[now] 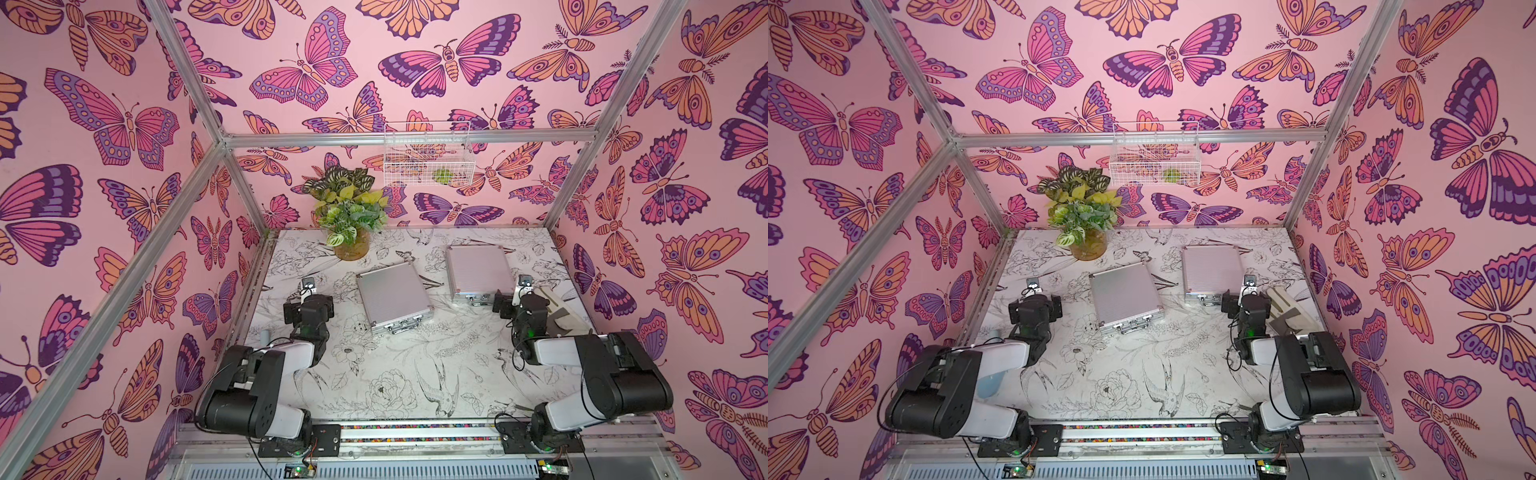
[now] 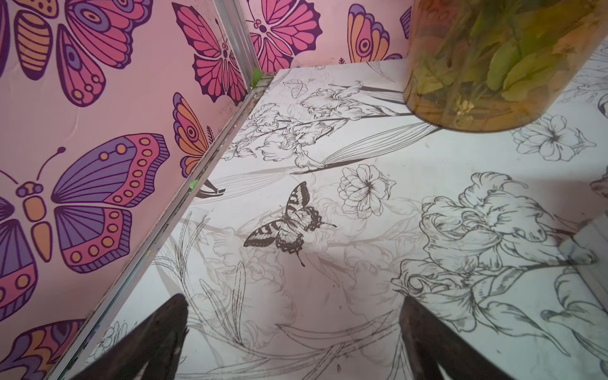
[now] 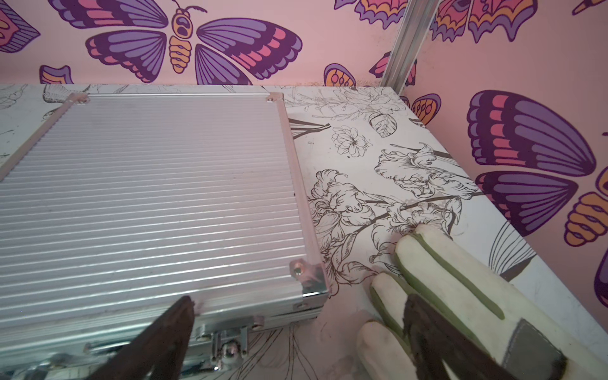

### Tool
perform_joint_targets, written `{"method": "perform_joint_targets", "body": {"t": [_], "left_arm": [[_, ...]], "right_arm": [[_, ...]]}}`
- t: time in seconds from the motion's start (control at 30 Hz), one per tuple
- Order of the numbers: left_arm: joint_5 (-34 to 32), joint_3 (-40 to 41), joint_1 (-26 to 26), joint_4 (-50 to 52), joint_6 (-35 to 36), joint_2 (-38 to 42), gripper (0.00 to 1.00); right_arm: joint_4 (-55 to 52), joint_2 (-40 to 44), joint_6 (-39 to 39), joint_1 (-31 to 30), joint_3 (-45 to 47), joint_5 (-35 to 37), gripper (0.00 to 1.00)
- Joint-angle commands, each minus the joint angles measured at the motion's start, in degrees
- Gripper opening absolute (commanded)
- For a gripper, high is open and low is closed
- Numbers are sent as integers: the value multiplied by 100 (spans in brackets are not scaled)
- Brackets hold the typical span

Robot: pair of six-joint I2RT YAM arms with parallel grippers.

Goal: Close the poker set cases
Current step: Reset both arms

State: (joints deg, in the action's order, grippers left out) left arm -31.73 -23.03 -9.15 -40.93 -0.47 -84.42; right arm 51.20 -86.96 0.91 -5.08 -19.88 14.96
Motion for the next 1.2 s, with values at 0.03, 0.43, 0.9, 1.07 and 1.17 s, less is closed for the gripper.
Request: {"method": "perform_joint_targets", "body": {"t": [0.03, 0.43, 0.9, 1.07, 1.17], "left_arm": [[131, -86, 112, -508, 128, -148, 100], [2139, 921, 873, -2595, 8, -583, 100], [2142, 338, 846, -1465, 29, -457, 100], [3203, 138, 1053, -947, 126, -396, 99], [3195, 133, 1052, -962, 127, -398, 99]], "right_arm": [[-220, 91, 111, 62, -165, -95, 99], [-215, 78, 120, 79, -172, -116, 99], [-356, 65, 142, 170, -251, -318, 99], [-379, 65, 146, 173, -258, -337, 99], [-451, 57, 161, 236, -309, -498, 99]]}}
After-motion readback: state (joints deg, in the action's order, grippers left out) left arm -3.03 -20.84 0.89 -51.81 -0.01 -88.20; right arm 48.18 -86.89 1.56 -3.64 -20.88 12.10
